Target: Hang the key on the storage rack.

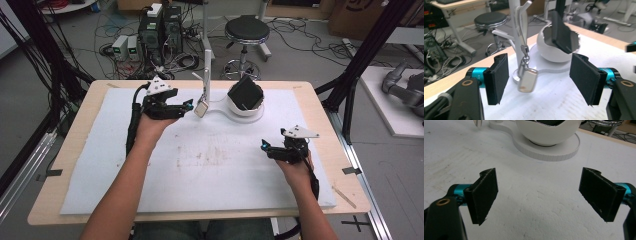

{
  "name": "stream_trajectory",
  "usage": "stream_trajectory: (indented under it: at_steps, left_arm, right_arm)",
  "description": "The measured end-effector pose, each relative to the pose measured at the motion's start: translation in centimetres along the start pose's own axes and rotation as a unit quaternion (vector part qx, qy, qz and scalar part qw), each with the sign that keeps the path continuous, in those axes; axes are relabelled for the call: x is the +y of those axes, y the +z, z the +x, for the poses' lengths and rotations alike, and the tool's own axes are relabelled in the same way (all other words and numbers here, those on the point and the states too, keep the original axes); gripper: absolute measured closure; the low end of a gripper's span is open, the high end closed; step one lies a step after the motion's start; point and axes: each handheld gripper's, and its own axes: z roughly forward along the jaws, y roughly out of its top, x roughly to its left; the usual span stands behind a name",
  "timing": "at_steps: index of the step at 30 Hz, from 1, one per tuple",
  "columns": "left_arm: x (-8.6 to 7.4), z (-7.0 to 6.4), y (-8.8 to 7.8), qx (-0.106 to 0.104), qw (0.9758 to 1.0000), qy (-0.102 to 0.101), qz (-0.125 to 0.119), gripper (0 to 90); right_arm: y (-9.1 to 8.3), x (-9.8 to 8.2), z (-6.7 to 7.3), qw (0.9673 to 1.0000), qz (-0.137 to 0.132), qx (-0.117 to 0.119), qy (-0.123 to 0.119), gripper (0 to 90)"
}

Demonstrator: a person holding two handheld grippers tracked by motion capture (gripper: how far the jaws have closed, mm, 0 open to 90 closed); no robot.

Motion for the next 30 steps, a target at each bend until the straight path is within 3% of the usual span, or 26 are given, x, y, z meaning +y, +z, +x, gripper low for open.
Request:
stream_trajectory:
  at_steps: [6,15,26,30]
  left_arm:
    - [-1.7,0.2,-2.6,-0.005,0.9999,0.007,-0.011,26.6]
    - [-4.5,1.0,-5.5,-0.015,0.9997,-0.002,-0.021,23.9]
    - [-8.8,1.7,-7.3,0.007,0.9997,-0.019,0.010,21.4]
    - [-10.3,2.6,-8.0,0.012,0.9991,-0.027,0.031,19.4]
  right_arm:
    - [0.1,0.0,0.1,1.0000,0.000,0.000,0.000,15.7]
    - [0.1,0.0,0.0,1.0000,0.000,0.000,0.000,15.7]
    - [0.2,0.0,0.2,1.0000,0.005,-0.003,-0.004,15.7]
    - [0.2,0.0,0.1,1.0000,0.003,-0.002,-0.004,15.7]
